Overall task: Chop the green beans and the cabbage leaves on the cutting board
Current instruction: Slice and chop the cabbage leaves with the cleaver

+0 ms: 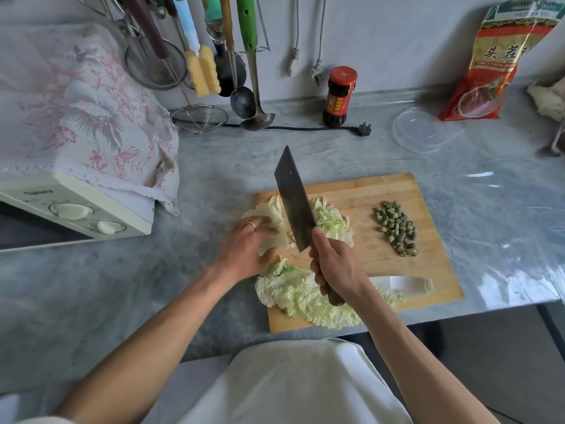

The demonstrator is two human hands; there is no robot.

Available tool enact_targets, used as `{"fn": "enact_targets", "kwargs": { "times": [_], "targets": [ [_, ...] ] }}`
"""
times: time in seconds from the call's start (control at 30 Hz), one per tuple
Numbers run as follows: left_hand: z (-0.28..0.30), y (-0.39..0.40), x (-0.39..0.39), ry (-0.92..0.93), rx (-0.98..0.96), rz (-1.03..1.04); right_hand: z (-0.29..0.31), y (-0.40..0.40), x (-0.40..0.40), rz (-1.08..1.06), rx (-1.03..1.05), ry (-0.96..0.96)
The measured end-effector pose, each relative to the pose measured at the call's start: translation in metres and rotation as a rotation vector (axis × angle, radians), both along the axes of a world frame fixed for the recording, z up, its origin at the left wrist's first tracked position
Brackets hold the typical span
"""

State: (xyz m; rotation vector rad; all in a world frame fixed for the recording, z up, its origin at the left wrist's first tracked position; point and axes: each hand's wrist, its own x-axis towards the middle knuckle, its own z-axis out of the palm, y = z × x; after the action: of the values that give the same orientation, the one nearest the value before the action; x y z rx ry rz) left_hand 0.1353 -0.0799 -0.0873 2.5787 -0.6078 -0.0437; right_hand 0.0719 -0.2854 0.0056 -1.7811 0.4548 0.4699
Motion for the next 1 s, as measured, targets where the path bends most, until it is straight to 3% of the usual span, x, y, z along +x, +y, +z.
{"fn": "enact_targets", "kwargs": {
  "times": [0.17,0.3,0.53,1.0],
  "targets": [
    [-0.002,0.003,-0.003,-0.038,0.072,-0.013,-0.002,0.006,-0.004,0.046,-0.034,-0.014],
    [-0.003,-0.004,-0.005,0.054,0.152,0.029,0.000,0.012,-0.008,0.070,-0.066,-0.039],
    [0.006,-0.019,-0.012,0.146,0.089,0.121,-0.004,0.027,-0.008,0.123,-0.201,-0.094],
    [0.011,-0.020,-0.007,0.073,0.071,0.131,-0.017,0.040,-0.012,0.098,-0.226,-0.194]
  ]
}}
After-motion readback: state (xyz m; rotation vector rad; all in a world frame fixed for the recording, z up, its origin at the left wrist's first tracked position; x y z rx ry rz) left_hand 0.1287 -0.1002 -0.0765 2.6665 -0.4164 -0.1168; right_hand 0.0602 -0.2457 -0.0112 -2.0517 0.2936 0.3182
